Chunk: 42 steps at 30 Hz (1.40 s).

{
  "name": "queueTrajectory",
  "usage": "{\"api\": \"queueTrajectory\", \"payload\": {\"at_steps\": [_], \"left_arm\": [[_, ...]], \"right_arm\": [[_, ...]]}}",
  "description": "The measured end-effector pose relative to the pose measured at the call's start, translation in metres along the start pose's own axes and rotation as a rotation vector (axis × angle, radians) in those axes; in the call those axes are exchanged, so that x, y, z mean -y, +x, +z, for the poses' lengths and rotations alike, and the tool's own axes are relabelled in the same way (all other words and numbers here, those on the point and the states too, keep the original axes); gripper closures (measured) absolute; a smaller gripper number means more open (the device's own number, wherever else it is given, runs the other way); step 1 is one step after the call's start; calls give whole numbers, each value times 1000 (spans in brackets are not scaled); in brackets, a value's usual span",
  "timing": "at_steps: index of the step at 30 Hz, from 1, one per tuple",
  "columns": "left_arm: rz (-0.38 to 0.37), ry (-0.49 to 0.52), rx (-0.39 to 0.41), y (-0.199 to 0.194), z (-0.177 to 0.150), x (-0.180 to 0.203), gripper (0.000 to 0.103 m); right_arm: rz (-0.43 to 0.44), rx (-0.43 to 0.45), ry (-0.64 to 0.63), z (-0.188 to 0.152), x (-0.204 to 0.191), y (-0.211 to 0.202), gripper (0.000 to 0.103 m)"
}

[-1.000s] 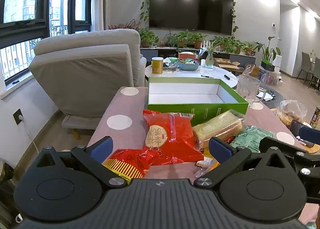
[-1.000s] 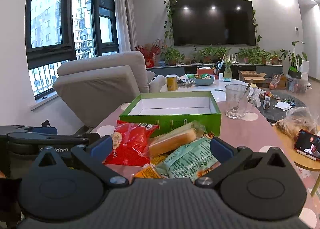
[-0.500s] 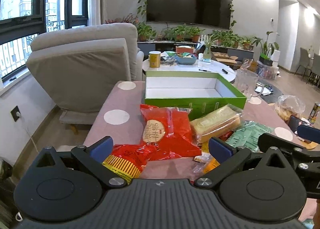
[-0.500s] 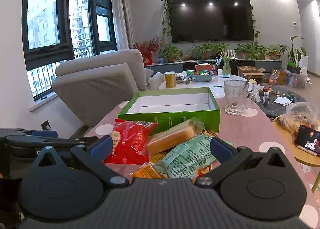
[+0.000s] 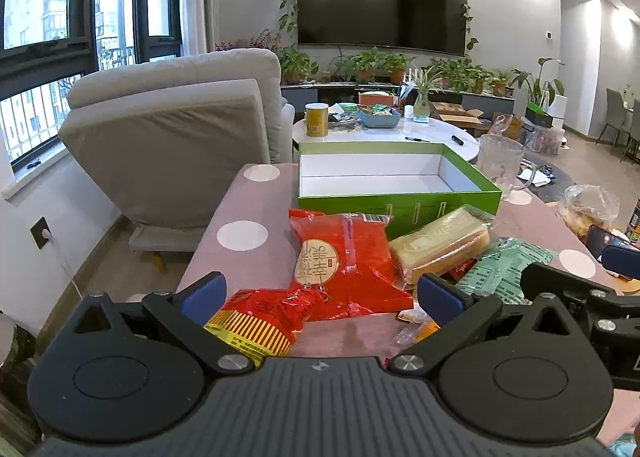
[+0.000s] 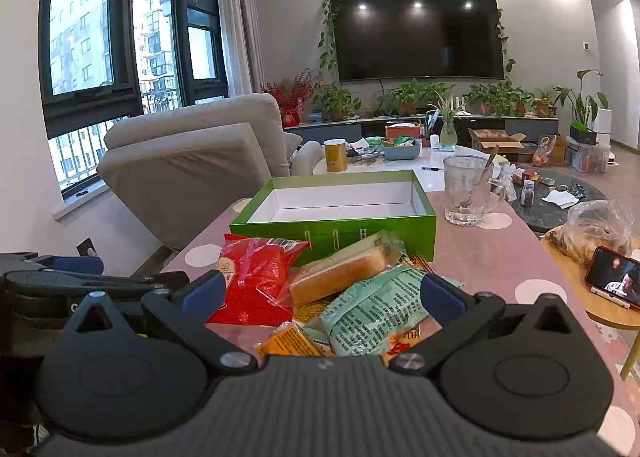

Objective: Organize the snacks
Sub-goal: 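Move the right tool toward the red bread bag, then grasp the red bread bag with the right gripper and lift it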

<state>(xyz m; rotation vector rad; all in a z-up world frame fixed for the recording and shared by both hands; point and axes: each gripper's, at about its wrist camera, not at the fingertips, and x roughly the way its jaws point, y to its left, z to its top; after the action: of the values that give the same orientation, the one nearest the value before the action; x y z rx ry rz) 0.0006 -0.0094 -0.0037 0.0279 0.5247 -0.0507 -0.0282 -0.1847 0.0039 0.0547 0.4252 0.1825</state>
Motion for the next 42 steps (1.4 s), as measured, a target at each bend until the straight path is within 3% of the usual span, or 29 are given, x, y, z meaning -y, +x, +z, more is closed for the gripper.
{"api": "queueTrajectory", "payload": {"at_steps": [29, 42], "left_arm": [[-87, -24, -19, 9, -2, -7, 1], [-126, -62, -40, 31, -1, -30, 2]], "right_arm": [[-22, -20, 63, 1, 9, 11, 22], [-7, -21, 66, 10, 9, 33, 22]]}}
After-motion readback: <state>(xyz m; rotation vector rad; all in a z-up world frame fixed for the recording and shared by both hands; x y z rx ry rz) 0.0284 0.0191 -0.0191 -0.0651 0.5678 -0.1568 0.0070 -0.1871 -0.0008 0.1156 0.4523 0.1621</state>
